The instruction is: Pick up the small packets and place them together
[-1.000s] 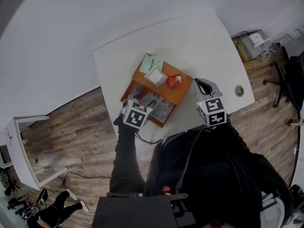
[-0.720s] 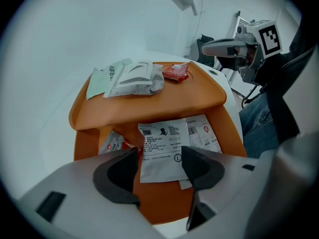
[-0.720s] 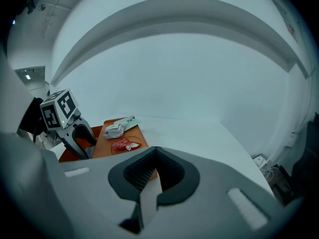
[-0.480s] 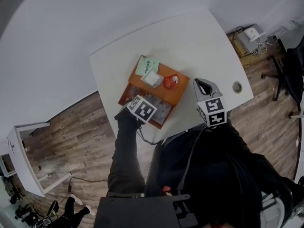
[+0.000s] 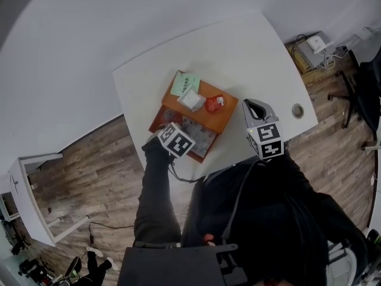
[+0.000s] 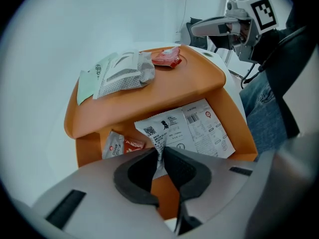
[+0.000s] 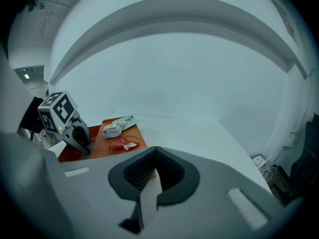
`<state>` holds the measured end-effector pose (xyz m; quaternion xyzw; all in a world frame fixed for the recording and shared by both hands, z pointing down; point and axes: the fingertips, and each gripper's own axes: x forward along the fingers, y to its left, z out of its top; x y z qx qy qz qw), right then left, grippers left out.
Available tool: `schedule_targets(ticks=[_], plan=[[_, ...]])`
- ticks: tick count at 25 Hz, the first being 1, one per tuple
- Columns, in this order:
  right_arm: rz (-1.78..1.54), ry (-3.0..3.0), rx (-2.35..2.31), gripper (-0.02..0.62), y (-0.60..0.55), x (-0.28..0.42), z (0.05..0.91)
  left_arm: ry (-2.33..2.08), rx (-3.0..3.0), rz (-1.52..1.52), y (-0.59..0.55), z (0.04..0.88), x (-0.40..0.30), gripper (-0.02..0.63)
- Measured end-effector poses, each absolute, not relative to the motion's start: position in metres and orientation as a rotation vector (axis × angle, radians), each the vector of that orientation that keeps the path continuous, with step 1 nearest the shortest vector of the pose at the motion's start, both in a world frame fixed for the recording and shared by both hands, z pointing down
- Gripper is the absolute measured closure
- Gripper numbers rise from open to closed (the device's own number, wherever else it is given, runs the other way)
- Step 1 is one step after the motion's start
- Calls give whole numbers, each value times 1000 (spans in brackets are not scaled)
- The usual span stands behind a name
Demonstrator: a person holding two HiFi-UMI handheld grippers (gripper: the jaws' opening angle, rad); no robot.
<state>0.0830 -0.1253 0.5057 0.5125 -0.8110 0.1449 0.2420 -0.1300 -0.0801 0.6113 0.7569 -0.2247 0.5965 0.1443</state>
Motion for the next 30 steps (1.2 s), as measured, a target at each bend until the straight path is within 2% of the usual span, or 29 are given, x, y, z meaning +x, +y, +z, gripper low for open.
schedule_targets(ticks=[3,10,15,30], plan=[[397,-2221,1397,599,-126,81,506,-657,2175,1682,-78,607,-132,581],[394,-2229,1379,598,-127,78,506,-724,2088,1658,-61,587,-157,594],[387,-2238,1366,599,-128,77,506,-820,2104,1447,-52,560,-158,594],[375,-2245,1379,598,-129,82,501,-992,2233,1061,-92,520,-80,595]])
